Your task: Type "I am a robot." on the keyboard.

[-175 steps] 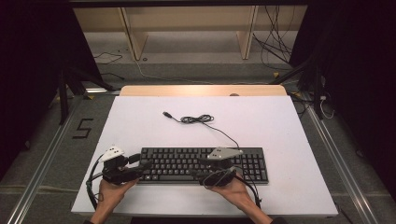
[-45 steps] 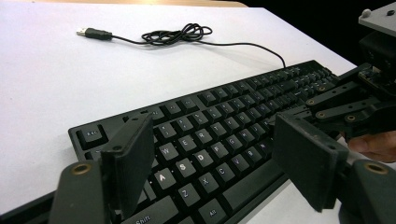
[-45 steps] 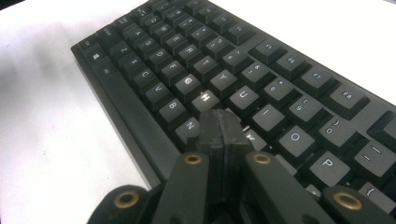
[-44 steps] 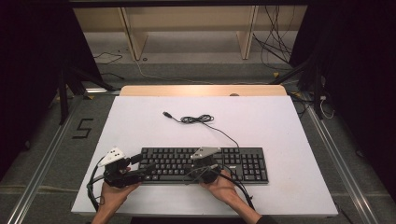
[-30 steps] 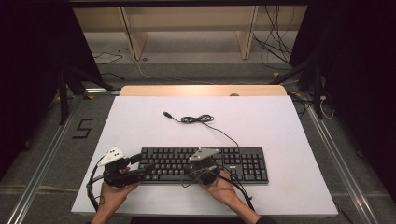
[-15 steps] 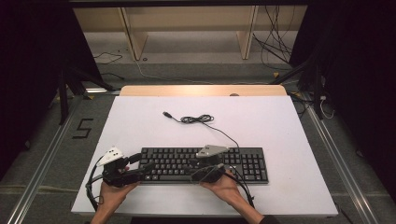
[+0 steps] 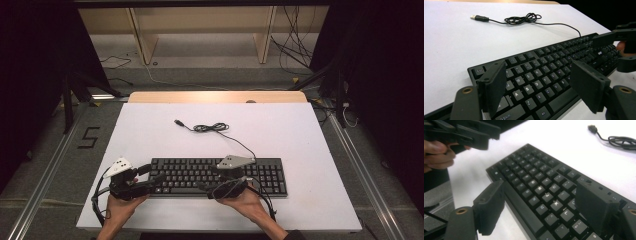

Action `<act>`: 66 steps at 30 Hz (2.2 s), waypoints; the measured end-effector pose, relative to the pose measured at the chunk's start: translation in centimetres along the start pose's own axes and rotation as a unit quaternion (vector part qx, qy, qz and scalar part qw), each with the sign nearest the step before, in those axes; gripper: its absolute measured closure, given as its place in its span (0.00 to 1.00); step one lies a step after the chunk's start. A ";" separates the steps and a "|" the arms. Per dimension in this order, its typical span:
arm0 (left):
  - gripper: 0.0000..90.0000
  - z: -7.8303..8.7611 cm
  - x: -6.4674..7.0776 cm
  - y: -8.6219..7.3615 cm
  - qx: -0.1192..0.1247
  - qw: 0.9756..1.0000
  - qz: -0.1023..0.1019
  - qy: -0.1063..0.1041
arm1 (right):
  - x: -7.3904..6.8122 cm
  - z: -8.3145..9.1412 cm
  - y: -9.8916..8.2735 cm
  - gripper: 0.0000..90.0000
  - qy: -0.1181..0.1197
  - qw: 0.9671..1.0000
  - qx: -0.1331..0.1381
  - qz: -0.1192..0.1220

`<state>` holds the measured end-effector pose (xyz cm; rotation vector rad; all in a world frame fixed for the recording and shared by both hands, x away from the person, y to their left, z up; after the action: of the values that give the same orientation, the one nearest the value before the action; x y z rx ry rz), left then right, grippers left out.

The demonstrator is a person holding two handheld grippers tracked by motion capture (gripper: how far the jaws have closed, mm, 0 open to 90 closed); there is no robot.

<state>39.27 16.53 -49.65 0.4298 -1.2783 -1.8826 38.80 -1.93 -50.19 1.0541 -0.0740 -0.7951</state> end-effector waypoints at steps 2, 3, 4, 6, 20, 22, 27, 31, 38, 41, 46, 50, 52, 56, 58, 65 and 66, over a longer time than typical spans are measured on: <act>0.32 0.0 0.0 0.0 0.000 1.000 0.000 0.000 | -0.1 0.4 0.2 0.28 0.002 1.000 0.007 0.000; 0.32 0.0 0.0 0.0 0.001 1.000 0.000 0.000 | -0.2 0.6 0.2 0.28 0.004 1.000 0.010 -0.001; 0.32 0.0 0.0 0.0 0.000 1.000 -0.001 0.000 | -0.3 0.7 0.3 0.28 0.004 1.000 0.013 0.000; 0.32 0.0 0.0 0.0 0.000 1.000 -0.001 0.000 | -0.4 1.0 0.3 0.28 0.005 1.000 0.018 0.001; 0.31 -0.1 0.0 0.0 0.001 1.000 0.000 -0.001 | -0.6 0.5 -1.2 0.68 0.001 1.000 -0.019 0.016; 0.31 -0.1 0.1 0.0 0.001 1.000 0.000 -0.002 | -0.7 0.3 -1.4 0.73 0.003 1.000 -0.023 0.018; 0.30 -0.1 0.1 0.1 0.003 1.000 -0.004 -0.003 | -0.6 -0.3 -1.8 0.85 0.000 0.999 -0.034 0.022; 0.30 0.0 0.2 0.2 0.008 1.000 -0.004 -0.004 | -0.7 -0.7 -2.1 0.93 -0.002 0.999 -0.042 0.024; 0.30 0.0 0.1 0.2 0.010 1.000 -0.004 -0.002 | -0.6 -1.5 -2.6 1.00 -0.007 0.998 -0.058 0.026; 0.30 0.0 0.1 0.2 0.009 1.000 -0.004 -0.002 | -0.5 -1.9 -2.9 1.00 -0.010 0.997 -0.065 0.028; 0.30 0.0 0.1 0.2 0.008 1.000 -0.005 -0.002 | -0.4 -2.4 -3.3 1.00 -0.014 0.996 -0.077 0.029; 0.30 0.0 0.0 0.1 0.007 1.000 -0.005 -0.001 | -0.3 -2.7 -3.5 1.00 -0.018 0.996 -0.081 0.028; 0.30 0.0 0.0 0.1 0.007 1.000 -0.005 0.000 | -0.3 -2.8 -3.6 1.00 -0.018 0.996 -0.084 0.029; 0.30 0.0 0.0 0.2 0.008 1.000 -0.003 0.000 | -0.2 -3.0 -3.7 1.00 -0.022 0.996 -0.086 0.031; 0.30 0.0 0.0 0.1 0.007 1.000 -0.005 0.000 | -0.2 -3.1 -3.8 1.00 -0.022 0.995 -0.087 0.033; 0.30 0.0 0.0 0.1 0.006 1.000 -0.005 0.000 | -0.4 -3.4 -4.2 1.00 -0.033 0.995 -0.086 0.046; 0.30 0.0 0.0 0.1 0.005 1.000 -0.005 0.000 | -0.4 -3.4 -4.1 1.00 -0.033 0.995 -0.085 0.044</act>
<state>39.33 16.53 -49.61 0.4424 -1.2870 -1.8856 37.68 -0.21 -55.11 0.8574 -0.1064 -0.7441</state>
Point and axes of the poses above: each handheld gripper's, and its own axes: z roughly backward along the jaws, y roughly out of its top, x roughly to its right, the point moved 10 cm from there along -z, roughly forward along the jaws, and after that the axes turned 8 degrees about -z, right-handed, at the moved point
